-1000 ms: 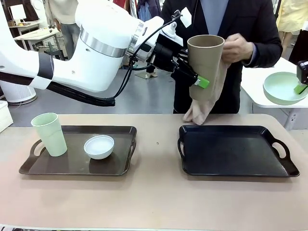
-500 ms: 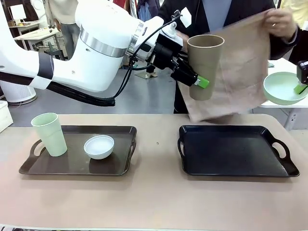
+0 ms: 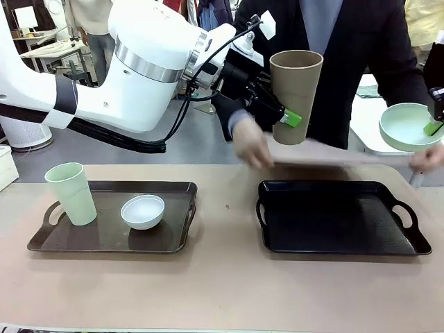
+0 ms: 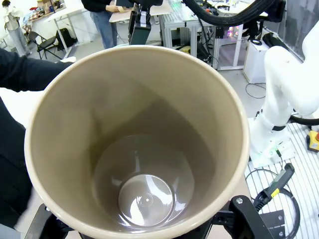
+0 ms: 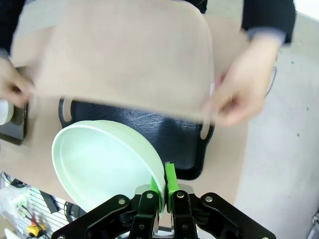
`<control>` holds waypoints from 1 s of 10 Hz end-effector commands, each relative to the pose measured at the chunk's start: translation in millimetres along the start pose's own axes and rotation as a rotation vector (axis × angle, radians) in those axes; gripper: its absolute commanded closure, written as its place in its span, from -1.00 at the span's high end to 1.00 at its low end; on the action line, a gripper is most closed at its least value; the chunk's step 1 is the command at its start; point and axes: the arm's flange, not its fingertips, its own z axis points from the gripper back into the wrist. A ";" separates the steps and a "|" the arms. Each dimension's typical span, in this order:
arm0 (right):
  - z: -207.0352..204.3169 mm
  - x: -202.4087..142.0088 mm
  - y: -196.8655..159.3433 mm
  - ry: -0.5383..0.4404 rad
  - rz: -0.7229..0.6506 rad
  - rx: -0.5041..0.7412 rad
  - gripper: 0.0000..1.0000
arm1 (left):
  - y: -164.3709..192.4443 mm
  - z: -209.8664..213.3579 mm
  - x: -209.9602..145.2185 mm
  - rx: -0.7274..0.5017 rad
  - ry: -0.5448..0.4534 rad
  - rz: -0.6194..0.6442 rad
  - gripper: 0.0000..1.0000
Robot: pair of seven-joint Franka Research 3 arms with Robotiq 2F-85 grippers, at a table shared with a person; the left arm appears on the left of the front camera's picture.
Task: Set up a tray with a mat and arrange the tableware.
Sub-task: Place the Picnic Bowl and Reusable plastic cup back onto the Handle tray in front of the human's position.
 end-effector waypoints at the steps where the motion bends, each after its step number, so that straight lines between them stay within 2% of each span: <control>1: -3.1 0.6 1.7 -0.011 0.001 -0.008 -1.00 | 1.1 1.5 1.0 -0.006 -0.026 -0.017 0.48; 10: -3.1 0.6 1.7 -0.011 0.001 -0.008 -1.00 | 1.1 1.5 1.0 -0.006 -0.026 -0.017 0.48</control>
